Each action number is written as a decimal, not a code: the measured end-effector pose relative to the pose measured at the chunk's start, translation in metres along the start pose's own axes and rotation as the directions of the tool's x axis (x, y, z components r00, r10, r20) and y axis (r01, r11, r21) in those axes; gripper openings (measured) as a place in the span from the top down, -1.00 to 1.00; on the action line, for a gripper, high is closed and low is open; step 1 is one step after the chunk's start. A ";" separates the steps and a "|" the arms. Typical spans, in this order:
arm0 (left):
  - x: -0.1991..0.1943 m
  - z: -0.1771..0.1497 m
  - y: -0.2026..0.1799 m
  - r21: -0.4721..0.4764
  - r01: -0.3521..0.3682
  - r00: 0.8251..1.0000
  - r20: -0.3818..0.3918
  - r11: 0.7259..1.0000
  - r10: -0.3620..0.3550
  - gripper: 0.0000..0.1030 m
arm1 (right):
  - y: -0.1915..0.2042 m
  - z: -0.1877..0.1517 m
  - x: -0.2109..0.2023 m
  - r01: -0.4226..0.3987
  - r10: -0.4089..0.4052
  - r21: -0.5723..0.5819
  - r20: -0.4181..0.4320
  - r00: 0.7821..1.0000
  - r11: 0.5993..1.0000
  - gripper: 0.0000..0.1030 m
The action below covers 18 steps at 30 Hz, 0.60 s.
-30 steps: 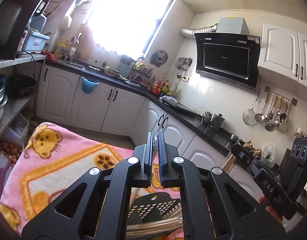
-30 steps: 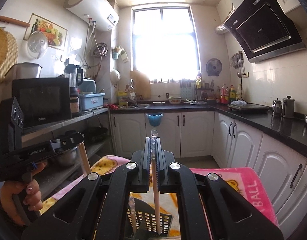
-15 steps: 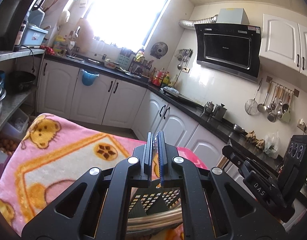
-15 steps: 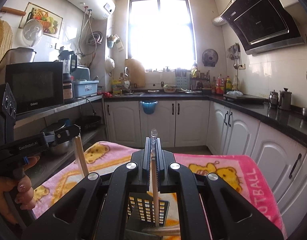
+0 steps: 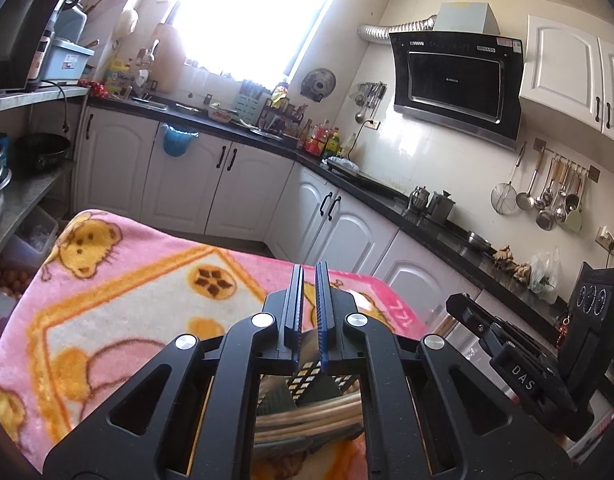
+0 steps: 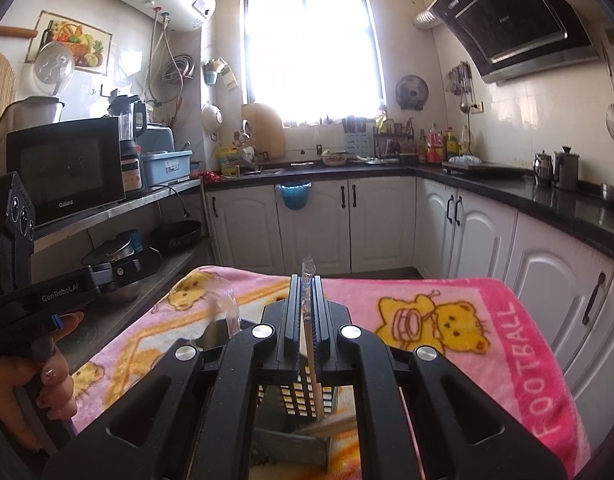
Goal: Organize utensils
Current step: 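Lower the chopsticks into the caddy and open both tools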
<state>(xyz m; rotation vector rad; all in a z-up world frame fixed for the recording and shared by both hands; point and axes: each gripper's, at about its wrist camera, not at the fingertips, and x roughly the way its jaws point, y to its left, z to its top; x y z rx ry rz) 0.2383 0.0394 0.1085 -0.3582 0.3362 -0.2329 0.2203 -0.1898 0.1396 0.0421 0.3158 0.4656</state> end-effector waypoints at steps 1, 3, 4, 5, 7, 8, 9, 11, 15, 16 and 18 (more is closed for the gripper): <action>0.000 -0.001 0.000 0.001 -0.002 1.000 -0.005 1.000 0.002 0.95 | -0.001 -0.001 -0.001 0.000 0.000 0.006 -0.004 1.000 1.000 0.88; -0.002 -0.003 0.001 0.000 -0.006 1.000 -0.014 1.000 0.006 0.95 | -0.004 -0.005 -0.004 0.004 -0.003 0.013 -0.007 1.000 1.000 0.78; -0.002 -0.004 0.001 -0.003 -0.005 1.000 -0.019 1.000 0.005 0.95 | -0.005 -0.006 -0.006 0.005 -0.005 0.017 -0.007 1.000 1.000 0.66; -0.003 -0.006 0.002 -0.006 -0.004 1.000 -0.029 1.000 0.004 0.95 | -0.006 -0.007 -0.008 0.009 -0.009 0.023 -0.006 1.000 1.000 0.61; -0.005 -0.008 0.002 -0.007 -0.006 0.999 -0.038 1.000 0.006 0.95 | -0.008 -0.009 -0.014 0.009 -0.009 0.036 -0.003 1.000 0.999 0.57; -0.007 -0.010 0.001 -0.006 -0.007 0.999 -0.044 1.000 0.007 0.95 | -0.009 -0.009 -0.015 0.008 -0.008 0.037 -0.003 1.000 0.999 0.56; -0.009 -0.011 0.001 -0.004 -0.008 0.999 -0.050 1.000 0.008 0.92 | -0.009 -0.010 -0.018 0.010 -0.010 0.037 -0.004 1.000 0.999 0.54; -0.013 -0.015 0.000 -0.003 -0.006 0.998 -0.062 1.000 0.006 0.73 | -0.010 -0.011 -0.021 0.017 -0.016 0.037 -0.011 1.000 0.999 0.47; -0.020 -0.021 -0.002 -0.001 0.002 0.997 -0.082 1.000 -0.002 0.62 | -0.013 -0.015 -0.028 0.018 -0.017 0.049 -0.014 1.000 0.999 0.36; -0.021 -0.023 -0.002 0.000 0.003 0.996 -0.085 1.000 -0.003 0.60 | -0.014 -0.016 -0.030 0.019 -0.018 0.059 -0.018 1.000 0.998 0.35; -0.024 -0.026 -0.003 -0.001 0.006 0.995 -0.095 1.000 -0.006 0.48 | -0.017 -0.017 -0.033 0.021 -0.019 0.072 -0.023 1.000 0.997 0.34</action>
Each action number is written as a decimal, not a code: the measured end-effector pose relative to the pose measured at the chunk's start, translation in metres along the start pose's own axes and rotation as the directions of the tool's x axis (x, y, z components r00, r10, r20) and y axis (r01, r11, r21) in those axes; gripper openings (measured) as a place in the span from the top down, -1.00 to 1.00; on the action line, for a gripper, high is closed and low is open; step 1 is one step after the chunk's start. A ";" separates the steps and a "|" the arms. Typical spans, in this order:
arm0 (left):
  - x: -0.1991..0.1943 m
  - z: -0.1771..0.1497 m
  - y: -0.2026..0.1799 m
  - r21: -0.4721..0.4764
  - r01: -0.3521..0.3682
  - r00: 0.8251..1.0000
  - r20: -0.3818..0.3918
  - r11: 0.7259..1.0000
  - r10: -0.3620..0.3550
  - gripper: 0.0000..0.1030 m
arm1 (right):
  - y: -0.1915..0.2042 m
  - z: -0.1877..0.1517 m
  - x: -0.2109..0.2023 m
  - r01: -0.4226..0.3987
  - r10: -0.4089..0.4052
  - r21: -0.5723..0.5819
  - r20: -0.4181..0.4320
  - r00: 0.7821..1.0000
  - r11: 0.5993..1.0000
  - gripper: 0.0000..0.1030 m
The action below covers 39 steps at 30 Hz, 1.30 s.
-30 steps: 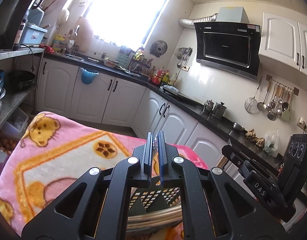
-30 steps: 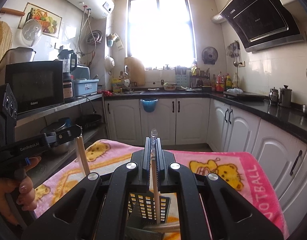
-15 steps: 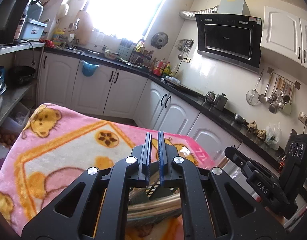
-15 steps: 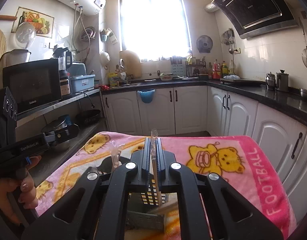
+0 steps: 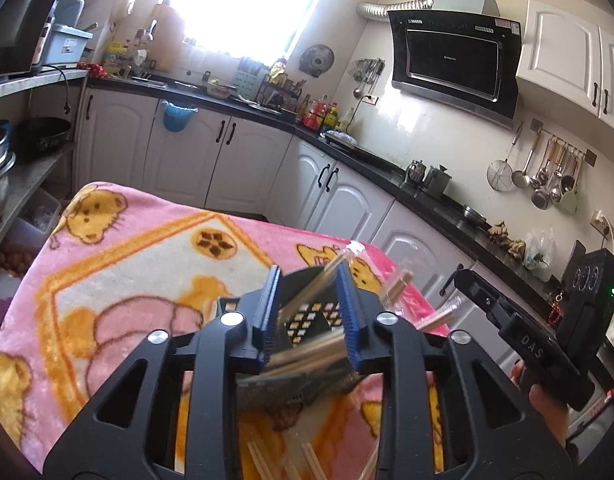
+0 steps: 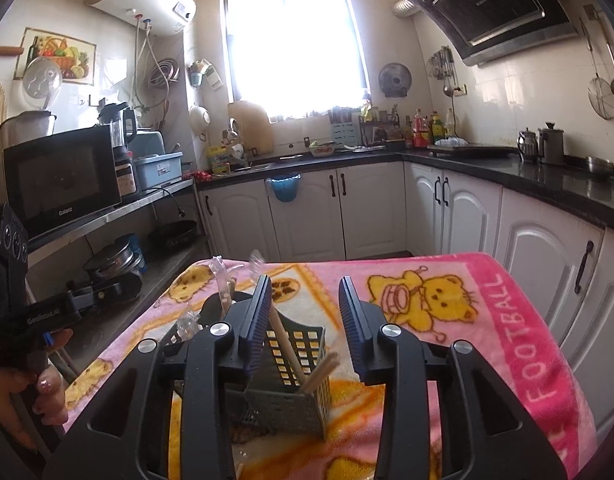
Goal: Organize utensils
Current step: 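Lower the chopsticks into the caddy and open both tools, then withdraw both open tools from the caddy toward the chopstick pile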
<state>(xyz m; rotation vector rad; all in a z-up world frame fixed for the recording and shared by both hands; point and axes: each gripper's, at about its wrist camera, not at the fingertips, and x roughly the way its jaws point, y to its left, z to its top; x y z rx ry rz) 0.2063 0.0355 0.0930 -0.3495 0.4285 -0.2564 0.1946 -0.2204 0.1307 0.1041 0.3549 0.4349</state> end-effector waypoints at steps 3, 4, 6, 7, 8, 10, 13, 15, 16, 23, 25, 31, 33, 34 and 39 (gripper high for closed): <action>-0.003 -0.004 0.001 -0.004 0.002 1.000 -0.011 1.000 -0.002 0.33 | -0.002 -0.001 -0.005 0.001 -0.001 0.008 -0.004 1.000 1.000 0.24; -0.005 -0.006 0.001 -0.006 0.004 1.000 -0.013 1.000 -0.004 0.28 | -0.002 -0.002 -0.006 0.003 -0.003 0.009 -0.005 1.000 1.000 0.20; -0.006 -0.008 0.001 -0.008 0.008 1.000 -0.017 1.000 -0.008 0.21 | -0.002 -0.003 -0.010 0.005 -0.005 0.011 -0.007 1.000 1.000 0.15; -0.007 -0.010 0.002 -0.008 0.008 1.000 -0.019 1.000 -0.008 0.15 | -0.002 -0.004 -0.012 0.006 -0.006 0.011 -0.009 1.000 1.000 0.11; -0.008 -0.011 0.002 -0.010 0.009 1.000 -0.022 1.000 -0.009 0.12 | -0.002 -0.004 -0.013 0.007 -0.007 0.011 -0.009 1.000 1.000 0.09; -0.011 -0.014 0.002 -0.011 0.010 1.000 -0.024 1.000 -0.010 -0.02 | -0.002 -0.006 -0.017 0.012 -0.012 0.011 -0.009 1.000 1.000 -0.01; -0.013 -0.018 0.002 -0.011 0.006 1.000 -0.028 1.000 -0.006 -0.24 | -0.002 -0.008 -0.022 0.013 -0.012 0.013 -0.010 1.000 1.000 -0.14; -0.016 -0.020 0.002 -0.013 0.004 1.000 -0.030 1.000 -0.004 -0.36 | -0.001 -0.010 -0.025 0.015 -0.014 0.009 -0.015 1.000 1.000 -0.22; -0.017 -0.021 0.003 -0.014 0.003 1.000 -0.031 1.000 -0.004 -0.43 | -0.001 -0.011 -0.027 0.016 -0.016 0.008 -0.016 1.000 1.000 -0.28; -0.024 -0.026 0.005 -0.020 -0.012 1.000 -0.025 1.000 0.012 -0.78 | 0.002 -0.020 -0.036 0.021 -0.021 -0.003 -0.031 0.999 1.000 -0.45; -0.025 -0.027 0.005 -0.023 -0.016 1.000 -0.022 1.000 0.015 -0.79 | 0.003 -0.022 -0.040 0.024 -0.024 -0.010 -0.033 0.999 1.000 -0.50; -0.031 -0.032 0.010 -0.039 -0.027 0.999 -0.023 0.999 0.026 -0.79 | 0.009 -0.028 -0.046 0.016 -0.017 -0.019 -0.041 0.999 1.000 -0.57; -0.032 -0.033 0.011 -0.040 -0.030 0.999 -0.024 0.999 0.029 -0.79 | 0.011 -0.030 -0.047 0.013 -0.014 -0.023 -0.048 0.999 1.000 -0.57; -0.033 -0.034 0.011 -0.040 -0.031 0.999 -0.025 0.999 0.030 -0.79 | 0.012 -0.032 -0.048 0.010 -0.011 -0.026 -0.052 0.999 1.000 -0.57; -0.034 -0.038 0.012 -0.038 -0.043 0.998 -0.038 0.998 0.042 -0.79 | 0.019 -0.041 -0.048 -0.001 -0.002 -0.040 -0.077 0.997 0.999 -0.57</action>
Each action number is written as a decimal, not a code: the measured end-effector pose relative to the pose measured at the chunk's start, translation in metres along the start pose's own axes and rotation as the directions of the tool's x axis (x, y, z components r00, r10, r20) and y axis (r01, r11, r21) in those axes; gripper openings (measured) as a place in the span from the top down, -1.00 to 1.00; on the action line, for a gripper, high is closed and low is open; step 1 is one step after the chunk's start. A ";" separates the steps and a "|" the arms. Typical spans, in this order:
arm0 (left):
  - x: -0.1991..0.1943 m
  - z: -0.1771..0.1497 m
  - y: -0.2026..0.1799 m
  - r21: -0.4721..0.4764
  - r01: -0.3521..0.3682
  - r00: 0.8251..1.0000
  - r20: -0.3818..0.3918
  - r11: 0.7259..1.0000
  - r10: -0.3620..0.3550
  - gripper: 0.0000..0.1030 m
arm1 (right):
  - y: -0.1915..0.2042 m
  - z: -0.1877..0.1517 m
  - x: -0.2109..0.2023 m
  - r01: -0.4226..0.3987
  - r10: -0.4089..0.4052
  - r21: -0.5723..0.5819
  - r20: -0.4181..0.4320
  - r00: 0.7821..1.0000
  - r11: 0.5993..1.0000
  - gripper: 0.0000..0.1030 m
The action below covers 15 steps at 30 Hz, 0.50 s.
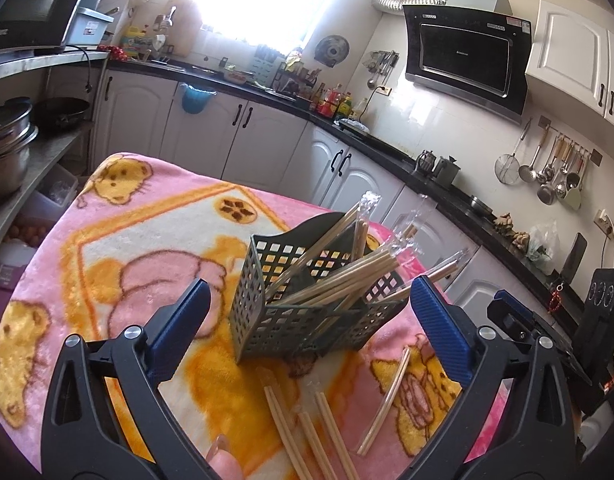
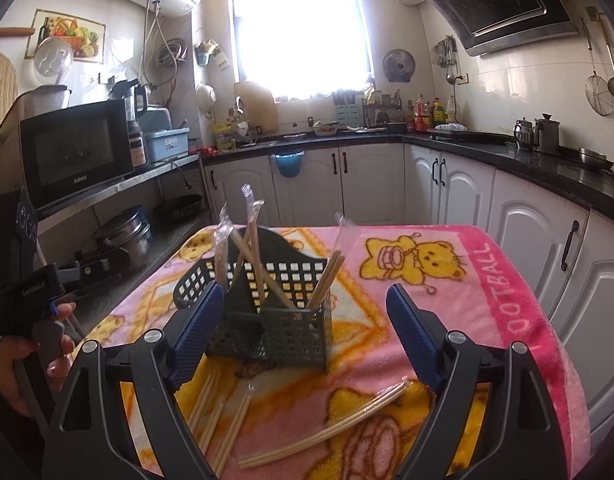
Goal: Organize utensils
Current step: 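Withdraw both open tools from the caddy toward the chopstick pile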
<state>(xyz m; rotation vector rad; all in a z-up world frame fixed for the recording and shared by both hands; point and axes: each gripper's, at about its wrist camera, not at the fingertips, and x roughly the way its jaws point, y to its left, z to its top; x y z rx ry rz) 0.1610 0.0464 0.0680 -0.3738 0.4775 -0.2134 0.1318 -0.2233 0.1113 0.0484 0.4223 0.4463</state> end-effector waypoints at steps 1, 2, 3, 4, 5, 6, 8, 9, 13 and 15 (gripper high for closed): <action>0.001 -0.001 0.000 0.002 -0.003 1.000 -0.006 1.000 0.003 -0.79 | 0.001 -0.001 0.000 -0.002 0.002 -0.002 -0.004 1.000 1.000 -0.57; 0.001 -0.003 0.000 0.003 -0.007 1.000 -0.012 1.000 0.007 -0.79 | 0.002 -0.003 0.000 -0.005 0.005 -0.004 -0.011 1.000 1.000 -0.57; 0.002 -0.005 0.001 0.002 -0.011 1.000 -0.018 1.000 0.011 -0.79 | 0.003 -0.004 0.001 -0.007 0.007 -0.006 -0.017 1.000 1.000 -0.57; 0.003 -0.007 0.002 -0.001 -0.012 1.000 -0.025 1.000 0.012 -0.79 | 0.004 -0.005 0.002 -0.008 0.008 -0.007 -0.023 1.000 1.000 -0.57; 0.003 -0.008 0.003 -0.003 -0.013 0.999 -0.030 1.000 0.013 -0.79 | 0.005 -0.007 0.002 -0.010 0.010 -0.009 -0.031 0.999 1.000 -0.57; 0.004 -0.010 0.004 -0.006 -0.016 0.999 -0.037 1.000 0.016 -0.79 | 0.005 -0.009 0.003 -0.011 0.011 -0.010 -0.038 0.999 1.000 -0.57; 0.005 -0.013 0.006 -0.008 -0.022 0.999 -0.045 1.000 0.021 -0.79 | 0.007 -0.014 0.005 -0.017 0.017 -0.015 -0.055 0.998 1.000 -0.57; 0.005 -0.015 0.007 -0.008 -0.024 0.998 -0.051 1.000 0.024 -0.79 | 0.008 -0.015 0.006 -0.019 0.018 -0.017 -0.062 0.998 1.000 -0.57; 0.007 -0.021 0.008 -0.005 -0.031 0.997 -0.072 1.000 0.030 -0.79 | 0.010 -0.023 0.009 -0.034 0.031 -0.027 -0.093 0.995 0.999 -0.57; 0.009 -0.024 0.009 -0.003 -0.034 0.996 -0.085 0.999 0.034 -0.79 | 0.012 -0.027 0.012 -0.041 0.037 -0.032 -0.112 0.993 0.999 -0.57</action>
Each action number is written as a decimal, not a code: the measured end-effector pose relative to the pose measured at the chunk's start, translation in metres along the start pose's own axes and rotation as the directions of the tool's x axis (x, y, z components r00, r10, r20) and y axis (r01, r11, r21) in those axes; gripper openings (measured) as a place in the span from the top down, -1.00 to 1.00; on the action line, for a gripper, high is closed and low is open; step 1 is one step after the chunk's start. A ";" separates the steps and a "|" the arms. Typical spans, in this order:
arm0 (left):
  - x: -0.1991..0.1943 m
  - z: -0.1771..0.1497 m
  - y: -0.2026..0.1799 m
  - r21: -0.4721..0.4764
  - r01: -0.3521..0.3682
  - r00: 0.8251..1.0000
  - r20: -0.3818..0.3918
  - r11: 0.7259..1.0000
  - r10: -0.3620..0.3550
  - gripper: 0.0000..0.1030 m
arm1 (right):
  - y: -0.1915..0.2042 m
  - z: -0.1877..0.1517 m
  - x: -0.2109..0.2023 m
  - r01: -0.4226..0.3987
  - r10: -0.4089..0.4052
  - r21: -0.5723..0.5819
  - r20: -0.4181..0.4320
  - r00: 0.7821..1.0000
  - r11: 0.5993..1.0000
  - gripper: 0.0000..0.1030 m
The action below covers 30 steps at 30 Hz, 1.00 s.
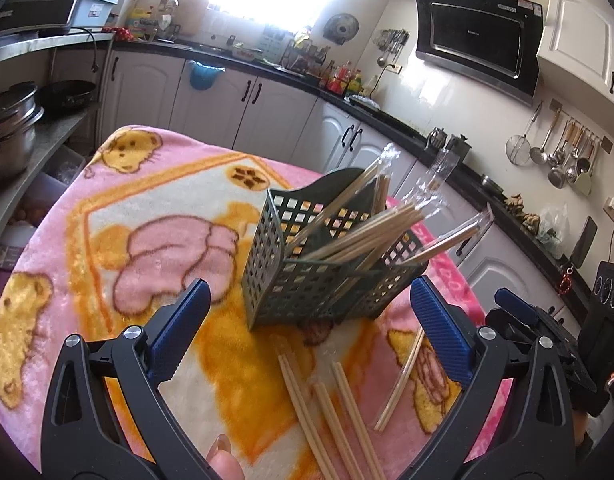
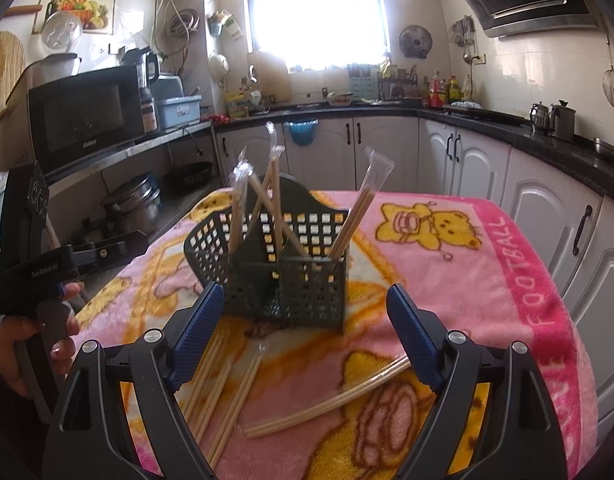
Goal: Organize utensils
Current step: 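Withdraw both open tools from the caddy toward the chopstick pile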
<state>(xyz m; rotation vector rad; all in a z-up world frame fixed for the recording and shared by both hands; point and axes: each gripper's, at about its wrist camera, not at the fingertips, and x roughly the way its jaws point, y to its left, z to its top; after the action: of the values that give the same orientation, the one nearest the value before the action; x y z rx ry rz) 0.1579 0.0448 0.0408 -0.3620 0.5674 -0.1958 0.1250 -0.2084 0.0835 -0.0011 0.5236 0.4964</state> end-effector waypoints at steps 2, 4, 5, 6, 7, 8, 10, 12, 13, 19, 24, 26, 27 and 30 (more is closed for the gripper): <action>0.002 -0.003 0.000 0.001 -0.005 1.000 -0.013 1.000 0.005 -0.79 | 0.002 -0.004 0.003 -0.009 0.009 -0.002 -0.017 1.000 1.000 -0.57; 0.005 -0.006 0.001 0.003 -0.013 1.000 -0.024 1.000 0.013 -0.79 | 0.002 -0.007 0.006 -0.018 0.018 0.000 -0.035 0.999 1.000 -0.57; 0.007 -0.009 0.000 0.005 -0.017 0.999 -0.034 1.000 0.017 -0.79 | 0.002 -0.008 0.006 -0.021 0.021 0.000 -0.042 0.999 1.000 -0.57; 0.009 -0.011 0.001 0.006 -0.020 0.999 -0.045 1.000 0.020 -0.79 | 0.003 -0.010 0.008 -0.025 0.025 -0.001 -0.051 0.998 1.000 -0.57; 0.011 -0.012 0.001 0.007 -0.021 0.998 -0.052 1.000 0.021 -0.79 | 0.004 -0.012 0.009 -0.028 0.028 -0.003 -0.060 0.998 1.000 -0.57; 0.014 -0.015 0.001 0.008 -0.027 0.998 -0.063 1.000 0.027 -0.79 | 0.005 -0.014 0.011 -0.031 0.030 -0.006 -0.070 0.997 1.000 -0.57; 0.017 -0.018 0.002 0.008 -0.030 0.997 -0.077 1.000 0.031 -0.79 | 0.007 -0.018 0.013 -0.039 0.038 -0.010 -0.086 0.996 0.999 -0.57; 0.023 -0.021 0.003 0.008 -0.037 0.995 -0.095 0.999 0.037 -0.79 | 0.010 -0.021 0.016 -0.044 0.042 -0.016 -0.102 0.994 0.999 -0.57; 0.025 -0.023 0.004 0.008 -0.038 0.994 -0.102 0.999 0.039 -0.79 | 0.011 -0.023 0.018 -0.046 0.044 -0.018 -0.114 0.992 0.999 -0.57; 0.037 -0.032 0.006 0.015 -0.052 0.988 -0.144 0.999 0.054 -0.77 | 0.017 -0.034 0.028 -0.063 0.058 -0.026 -0.159 0.985 0.998 -0.57; 0.045 -0.037 0.009 0.009 -0.059 0.984 -0.166 0.998 0.060 -0.70 | 0.024 -0.042 0.038 -0.074 0.065 -0.036 -0.199 0.978 0.997 -0.57; 0.049 -0.039 0.010 0.006 -0.063 0.982 -0.178 0.998 0.063 -0.66 | 0.027 -0.044 0.042 -0.077 0.067 -0.040 -0.209 0.976 0.996 -0.57; 0.051 -0.040 0.010 0.005 -0.065 0.981 -0.182 0.998 0.064 -0.62 | 0.028 -0.045 0.044 -0.076 0.066 -0.042 -0.215 0.974 0.996 -0.56; 0.056 -0.043 0.014 -0.001 -0.067 0.978 -0.196 0.998 0.066 -0.53 | 0.029 -0.048 0.050 -0.079 0.068 -0.037 -0.231 0.970 0.996 -0.56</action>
<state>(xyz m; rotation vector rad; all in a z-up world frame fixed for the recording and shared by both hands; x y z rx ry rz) 0.1814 0.0298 -0.0253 -0.3324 0.7741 -0.1662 0.1258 -0.1661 0.0214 -0.0845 0.7413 0.5846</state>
